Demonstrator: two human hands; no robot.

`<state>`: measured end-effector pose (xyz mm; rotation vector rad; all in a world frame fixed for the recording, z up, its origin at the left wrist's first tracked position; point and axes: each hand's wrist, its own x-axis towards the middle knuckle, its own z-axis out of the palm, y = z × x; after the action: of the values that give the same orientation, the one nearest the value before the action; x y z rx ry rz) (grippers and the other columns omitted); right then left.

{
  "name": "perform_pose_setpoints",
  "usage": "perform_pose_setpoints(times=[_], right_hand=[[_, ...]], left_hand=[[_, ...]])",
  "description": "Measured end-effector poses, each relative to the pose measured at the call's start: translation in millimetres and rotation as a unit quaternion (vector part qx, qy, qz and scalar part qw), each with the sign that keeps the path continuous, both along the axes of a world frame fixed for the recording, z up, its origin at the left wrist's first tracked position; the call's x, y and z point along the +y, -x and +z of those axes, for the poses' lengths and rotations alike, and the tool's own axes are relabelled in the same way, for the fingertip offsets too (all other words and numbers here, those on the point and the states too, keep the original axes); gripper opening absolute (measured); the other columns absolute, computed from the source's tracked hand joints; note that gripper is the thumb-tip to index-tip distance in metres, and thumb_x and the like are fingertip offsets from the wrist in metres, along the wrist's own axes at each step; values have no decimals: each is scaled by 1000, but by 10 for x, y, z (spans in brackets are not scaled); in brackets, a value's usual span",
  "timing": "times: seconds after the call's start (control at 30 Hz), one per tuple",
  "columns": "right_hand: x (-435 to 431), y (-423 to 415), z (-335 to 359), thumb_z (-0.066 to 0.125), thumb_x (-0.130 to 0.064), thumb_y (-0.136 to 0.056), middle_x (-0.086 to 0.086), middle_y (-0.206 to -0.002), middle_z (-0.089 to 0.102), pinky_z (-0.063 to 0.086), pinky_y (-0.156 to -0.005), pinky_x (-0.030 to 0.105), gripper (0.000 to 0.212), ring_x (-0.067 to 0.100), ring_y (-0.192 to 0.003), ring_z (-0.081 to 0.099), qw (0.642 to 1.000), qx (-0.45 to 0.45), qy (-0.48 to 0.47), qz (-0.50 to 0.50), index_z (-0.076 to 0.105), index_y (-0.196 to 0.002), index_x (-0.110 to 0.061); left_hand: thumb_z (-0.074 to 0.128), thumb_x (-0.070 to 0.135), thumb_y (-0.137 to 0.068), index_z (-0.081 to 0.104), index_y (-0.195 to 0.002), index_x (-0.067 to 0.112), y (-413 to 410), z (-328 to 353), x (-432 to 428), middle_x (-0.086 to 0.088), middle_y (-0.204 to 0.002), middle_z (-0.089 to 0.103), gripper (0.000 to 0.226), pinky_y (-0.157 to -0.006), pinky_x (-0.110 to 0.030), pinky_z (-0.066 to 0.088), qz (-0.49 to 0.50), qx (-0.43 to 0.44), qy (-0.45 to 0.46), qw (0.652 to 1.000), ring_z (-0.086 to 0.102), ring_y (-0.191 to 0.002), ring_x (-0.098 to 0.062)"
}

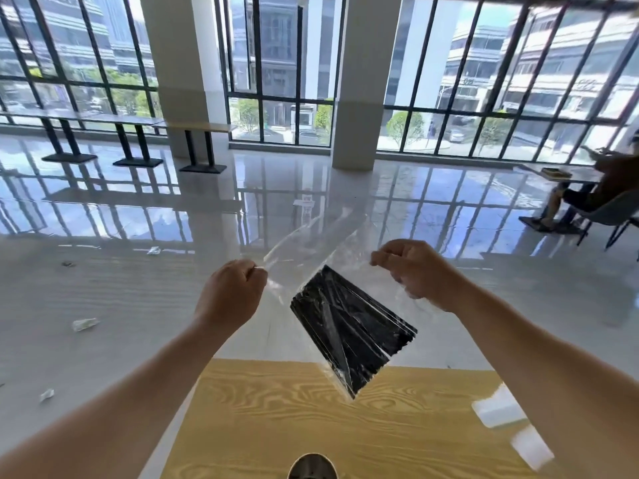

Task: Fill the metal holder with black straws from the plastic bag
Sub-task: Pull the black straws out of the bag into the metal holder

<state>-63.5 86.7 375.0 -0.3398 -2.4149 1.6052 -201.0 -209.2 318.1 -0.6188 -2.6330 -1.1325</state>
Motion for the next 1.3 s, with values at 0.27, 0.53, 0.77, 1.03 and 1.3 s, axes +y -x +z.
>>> perform_pose_setpoints(times=[0.27, 0.53, 0.77, 1.03, 1.3], right_hand=[[-62, -93, 361, 74, -22, -103, -11, -47, 41, 23, -40, 22, 15, 10, -42, 28, 993, -40, -113, -12, 79, -98, -9], [36, -141, 670, 75, -19, -102, -7, -52, 37, 21, -40, 21, 14, 9, -40, 24, 985, -105, -139, 6, 80, -99, -6], [12, -69, 981, 75, -30, -101, -11, -49, 35, 27, -40, 20, 24, 8, -42, 27, 980, -119, -147, 60, 79, -93, -9], [-85, 44, 1260, 76, -42, -100, -5, -50, 45, 38, -39, 17, 26, 11, -41, 38, 933, -120, -334, 57, 83, -81, -25], [-67, 150, 1342, 77, -47, -98, -11, -50, 44, 38, -39, 21, 32, 11, -41, 35, 947, -115, -292, 75, 83, -76, -24]], left_hand=[[45, 42, -72, 78, -70, 41, 61, 92, -156, -8, -77, 75, 34, -61, -32, 42, -23, -144, -111, 983, 64, -70, -24], [55, 39, -76, 83, -63, 28, 105, 194, -339, 8, -69, 71, 32, -72, -35, 44, -41, -239, -116, 963, 58, -74, -20], [61, 19, -99, 81, -73, 14, 222, 115, -403, -2, -80, 73, 34, -66, -31, 48, -84, -271, -131, 950, 62, -65, -16], [55, 16, -101, 80, -78, 12, 220, 52, -332, 1, -74, 75, 34, -67, -33, 49, -71, -247, -151, 955, 62, -65, -15], [59, 16, -100, 78, -82, 10, 244, 70, -234, -2, -80, 72, 27, -66, -30, 47, -70, -234, -157, 957, 62, -71, -16]])
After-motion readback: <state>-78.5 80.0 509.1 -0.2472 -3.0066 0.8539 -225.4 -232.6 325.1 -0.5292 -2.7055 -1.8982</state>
